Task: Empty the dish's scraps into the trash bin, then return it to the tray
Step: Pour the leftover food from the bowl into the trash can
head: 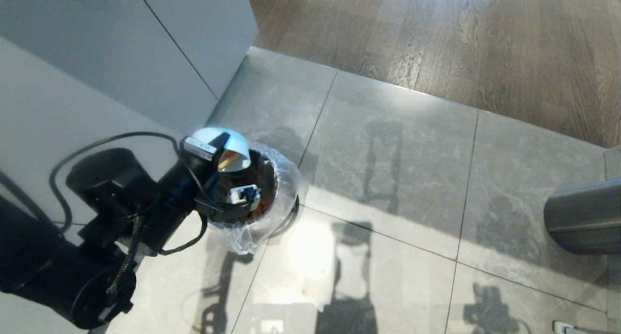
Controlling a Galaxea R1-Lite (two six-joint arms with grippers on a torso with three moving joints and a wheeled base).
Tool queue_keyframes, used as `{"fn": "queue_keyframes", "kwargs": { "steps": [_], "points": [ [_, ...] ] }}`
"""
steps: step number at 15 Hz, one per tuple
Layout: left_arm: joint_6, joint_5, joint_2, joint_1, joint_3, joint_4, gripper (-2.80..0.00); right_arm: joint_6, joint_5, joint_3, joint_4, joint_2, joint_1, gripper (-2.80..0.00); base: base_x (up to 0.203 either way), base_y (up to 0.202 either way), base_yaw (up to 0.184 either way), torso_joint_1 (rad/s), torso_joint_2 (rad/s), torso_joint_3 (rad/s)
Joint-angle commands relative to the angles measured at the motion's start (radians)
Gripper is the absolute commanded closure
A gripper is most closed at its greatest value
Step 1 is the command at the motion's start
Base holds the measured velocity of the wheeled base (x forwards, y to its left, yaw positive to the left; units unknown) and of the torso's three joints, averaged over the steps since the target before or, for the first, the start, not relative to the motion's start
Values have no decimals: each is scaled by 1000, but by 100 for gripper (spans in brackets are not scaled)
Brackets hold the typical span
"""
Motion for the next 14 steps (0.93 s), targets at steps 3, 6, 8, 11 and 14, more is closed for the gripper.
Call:
{"fn": "queue_keyframes", "kwargs": {
  "steps": [3, 6, 8, 11, 14],
  "points": [
    [89, 30, -68, -82, 28, -47, 0, 0, 1, -1, 0, 0, 0, 0, 0, 0, 0, 0, 0, 0],
    [116, 34, -90, -110, -1, -47, 0, 0, 1, 0, 0, 0, 0, 0, 0, 0, 0, 0, 0, 0],
    [162, 35, -105, -126, -14, -47, 0, 0, 1, -1, 0, 0, 0, 0, 0, 0, 0, 0, 0, 0],
    [176, 35, -110, -133, -25, -47, 0, 0, 1, 0, 0, 0, 0, 0, 0, 0, 0, 0, 0, 0],
    [185, 35, -109, -140, -24, -47, 0, 0, 1, 0, 0, 0, 0, 0, 0, 0, 0, 0, 0, 0]
  ]
}}
